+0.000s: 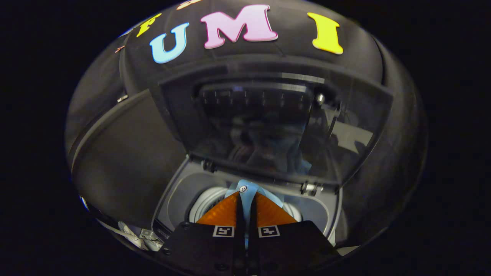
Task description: Put the clothes into the washing machine and then close the washing machine lid.
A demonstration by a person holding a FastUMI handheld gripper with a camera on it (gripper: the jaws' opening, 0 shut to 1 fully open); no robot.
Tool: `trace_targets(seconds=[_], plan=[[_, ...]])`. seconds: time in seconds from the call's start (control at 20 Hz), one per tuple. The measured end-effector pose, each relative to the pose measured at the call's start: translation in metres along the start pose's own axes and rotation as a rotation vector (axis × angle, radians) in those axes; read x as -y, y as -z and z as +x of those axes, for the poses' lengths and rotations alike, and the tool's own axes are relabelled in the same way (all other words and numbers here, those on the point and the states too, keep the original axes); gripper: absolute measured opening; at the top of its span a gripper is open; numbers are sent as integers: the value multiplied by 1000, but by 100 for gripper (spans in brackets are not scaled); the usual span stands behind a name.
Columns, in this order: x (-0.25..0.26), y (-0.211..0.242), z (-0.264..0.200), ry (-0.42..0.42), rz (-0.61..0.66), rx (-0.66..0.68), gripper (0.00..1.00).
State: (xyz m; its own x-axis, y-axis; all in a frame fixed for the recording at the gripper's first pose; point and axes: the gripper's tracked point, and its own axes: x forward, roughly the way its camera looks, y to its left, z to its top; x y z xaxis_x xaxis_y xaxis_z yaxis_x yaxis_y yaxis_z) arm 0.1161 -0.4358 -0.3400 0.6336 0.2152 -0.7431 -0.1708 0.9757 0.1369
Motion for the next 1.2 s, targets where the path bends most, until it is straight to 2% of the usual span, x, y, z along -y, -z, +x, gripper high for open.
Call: trace_targets(seconds=[0.15,0.3,0.85,0.9,1.0,1.05,1.2], plan=[[-1,52,17,15,7,-133,8],[0,77,27,42,45,-200,8],[-7,79,28,61,61,-225,8],[-6,75,26,71,84,-218,14],[2,75,41,93,116,-203,70],[8,75,32,117,111,-199,98],[11,75,30,125,114,-201,99]])
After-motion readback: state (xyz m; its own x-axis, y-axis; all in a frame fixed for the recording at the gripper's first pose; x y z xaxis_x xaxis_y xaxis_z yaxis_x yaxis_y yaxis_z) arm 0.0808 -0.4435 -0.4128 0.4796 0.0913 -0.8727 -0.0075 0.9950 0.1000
